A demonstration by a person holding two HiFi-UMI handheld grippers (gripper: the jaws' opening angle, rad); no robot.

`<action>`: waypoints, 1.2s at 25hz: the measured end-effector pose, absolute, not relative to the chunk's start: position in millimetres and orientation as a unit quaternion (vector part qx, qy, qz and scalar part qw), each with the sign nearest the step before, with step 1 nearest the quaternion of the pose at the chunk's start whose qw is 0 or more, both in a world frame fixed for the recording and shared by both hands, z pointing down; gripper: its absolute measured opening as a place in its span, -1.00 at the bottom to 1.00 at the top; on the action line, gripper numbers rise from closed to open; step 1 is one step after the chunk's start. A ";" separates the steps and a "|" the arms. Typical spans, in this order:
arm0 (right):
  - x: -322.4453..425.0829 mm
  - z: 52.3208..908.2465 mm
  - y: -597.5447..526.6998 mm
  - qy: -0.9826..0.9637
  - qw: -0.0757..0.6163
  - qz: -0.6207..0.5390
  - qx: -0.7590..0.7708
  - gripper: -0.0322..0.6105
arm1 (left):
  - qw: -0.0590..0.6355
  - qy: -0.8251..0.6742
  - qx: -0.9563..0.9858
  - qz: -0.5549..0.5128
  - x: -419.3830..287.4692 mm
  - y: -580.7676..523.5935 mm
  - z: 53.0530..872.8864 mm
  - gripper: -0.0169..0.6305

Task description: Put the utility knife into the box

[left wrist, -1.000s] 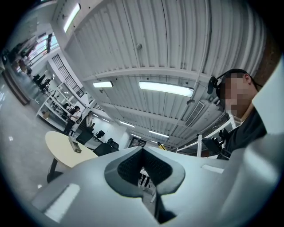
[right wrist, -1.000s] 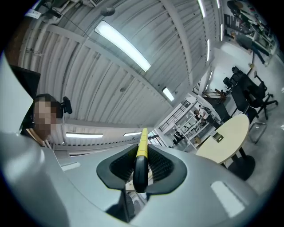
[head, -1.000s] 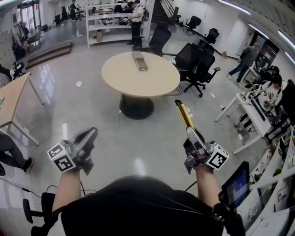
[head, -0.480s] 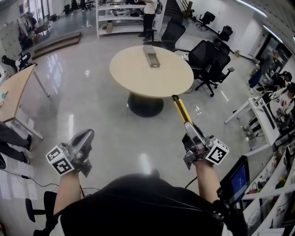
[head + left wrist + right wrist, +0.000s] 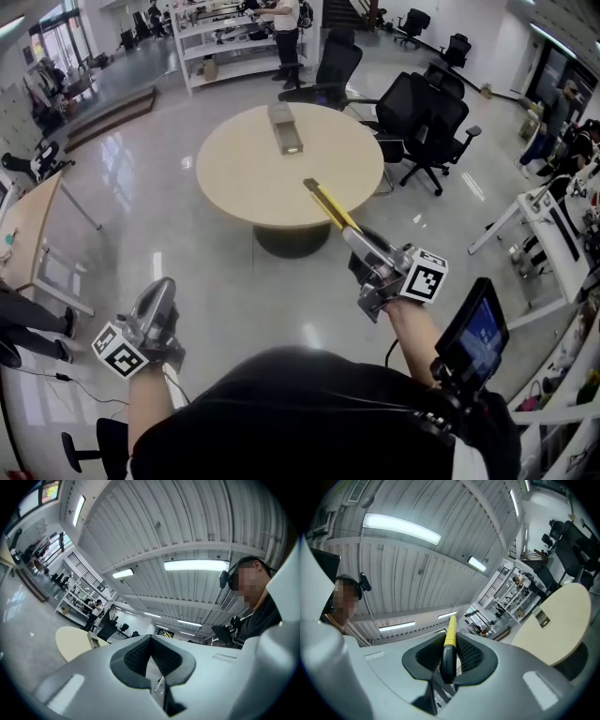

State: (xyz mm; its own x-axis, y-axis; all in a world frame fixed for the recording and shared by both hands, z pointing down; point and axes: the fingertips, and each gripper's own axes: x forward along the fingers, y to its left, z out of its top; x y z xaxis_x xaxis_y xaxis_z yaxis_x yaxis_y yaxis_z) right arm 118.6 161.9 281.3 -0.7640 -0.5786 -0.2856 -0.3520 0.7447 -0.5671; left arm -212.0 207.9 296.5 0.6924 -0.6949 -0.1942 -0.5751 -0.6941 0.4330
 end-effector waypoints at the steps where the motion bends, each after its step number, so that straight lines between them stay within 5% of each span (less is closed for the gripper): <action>1: 129.1 279.2 150.3 0.907 0.227 -0.248 -0.251 -0.63 | 0.167 -0.351 0.904 -0.175 -197.2 198.5 292.2 -0.96; 6: 199.8 282.5 78.5 0.905 0.235 -0.264 -0.238 -0.63 | 0.161 -0.355 0.907 -0.157 -112.5 139.1 288.2 -0.96; 17: 225.0 301.2 12.0 0.893 0.239 -0.280 -0.261 -0.63 | 0.178 -0.345 0.909 -0.151 -92.0 55.8 300.8 -0.96; 30: 146.6 292.8 -119.5 0.873 0.227 -0.249 -0.352 -0.63 | 0.181 -0.262 0.933 -0.167 -175.8 -131.9 308.1 -0.96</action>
State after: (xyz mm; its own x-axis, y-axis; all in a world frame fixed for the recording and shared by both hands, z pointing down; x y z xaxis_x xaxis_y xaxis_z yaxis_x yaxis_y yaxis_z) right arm 146.6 -119.5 292.8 -0.6494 -0.7276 -0.2210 -0.5014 0.6283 -0.5949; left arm -175.8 -131.9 308.1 0.8069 -0.5496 -0.2164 -0.4292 -0.7973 0.4245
